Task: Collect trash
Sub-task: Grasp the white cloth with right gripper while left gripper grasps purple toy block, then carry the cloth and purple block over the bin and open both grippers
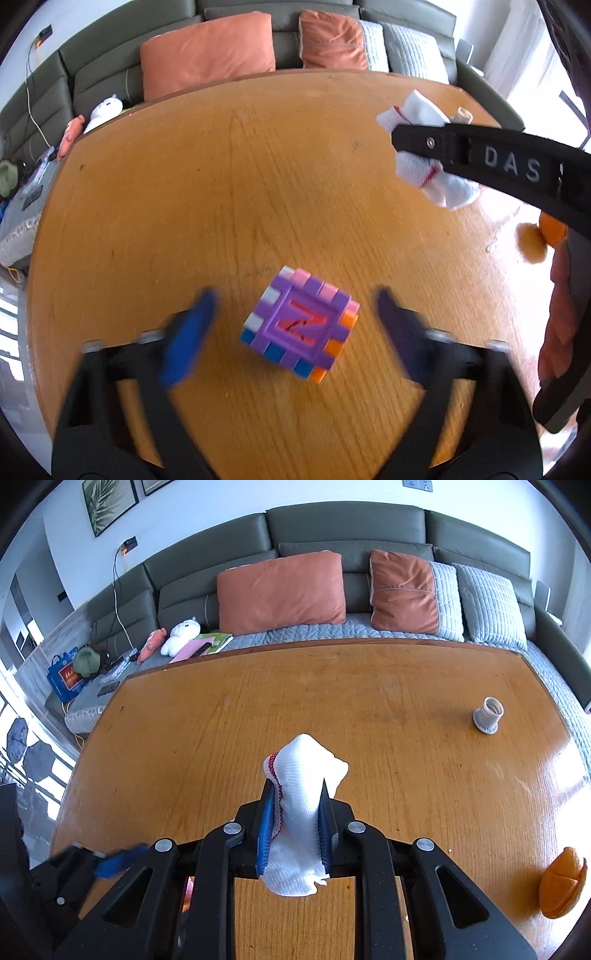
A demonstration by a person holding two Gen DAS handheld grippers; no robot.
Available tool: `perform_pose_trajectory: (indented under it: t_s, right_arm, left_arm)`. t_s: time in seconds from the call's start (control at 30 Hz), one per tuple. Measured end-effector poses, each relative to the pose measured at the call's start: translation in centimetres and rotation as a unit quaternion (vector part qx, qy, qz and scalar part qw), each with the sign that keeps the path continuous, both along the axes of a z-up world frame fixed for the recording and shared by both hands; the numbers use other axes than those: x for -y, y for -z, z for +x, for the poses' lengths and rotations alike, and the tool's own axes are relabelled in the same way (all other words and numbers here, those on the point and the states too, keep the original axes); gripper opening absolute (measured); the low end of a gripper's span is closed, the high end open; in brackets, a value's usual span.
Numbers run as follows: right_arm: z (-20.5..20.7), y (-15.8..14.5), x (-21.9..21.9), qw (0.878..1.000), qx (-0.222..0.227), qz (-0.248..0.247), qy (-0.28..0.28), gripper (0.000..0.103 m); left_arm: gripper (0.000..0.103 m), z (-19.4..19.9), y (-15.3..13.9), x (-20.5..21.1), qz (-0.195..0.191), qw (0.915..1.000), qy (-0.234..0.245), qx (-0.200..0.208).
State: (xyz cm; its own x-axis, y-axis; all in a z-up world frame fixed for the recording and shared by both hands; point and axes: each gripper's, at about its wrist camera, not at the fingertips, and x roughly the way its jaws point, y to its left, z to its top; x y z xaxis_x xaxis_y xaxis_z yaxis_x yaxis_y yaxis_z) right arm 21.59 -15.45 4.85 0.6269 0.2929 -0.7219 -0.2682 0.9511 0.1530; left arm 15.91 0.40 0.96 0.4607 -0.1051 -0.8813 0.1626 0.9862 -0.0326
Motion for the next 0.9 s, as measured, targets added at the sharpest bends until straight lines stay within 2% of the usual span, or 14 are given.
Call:
perform_pose_trajectory:
  t_s: [0.2,0.4,0.67,0.9]
  right_arm:
    - [-0.7,-0.5,-0.2,1.000,0.001,0.001,0.002,0.022]
    - [-2.4,-1.4,-0.6,1.000,0.008,0.003,0.003,0.022]
    - [-6.5,-3.3,-2.4,1.000,0.019,0.001,-0.010,0.022]
    - [-10.9,-4.8,-5.5,0.999,0.035,0.000,-0.032,0.022]
  left_arm:
    - [0.051,-0.3,0.2,-0.9,-0.031,0.9994,-0.016,-0.006]
    - [0.051,-2.4,-1.2,-1.7,-0.053,0.9983,-0.023,0.005]
    - [0.051,-5.4,-3.6,-3.5,-0.073,0.9966,-0.030,0.025]
    - [0.051,-9.2,-5.9,-7.0,-0.080,0.9949,-0.040,0.047]
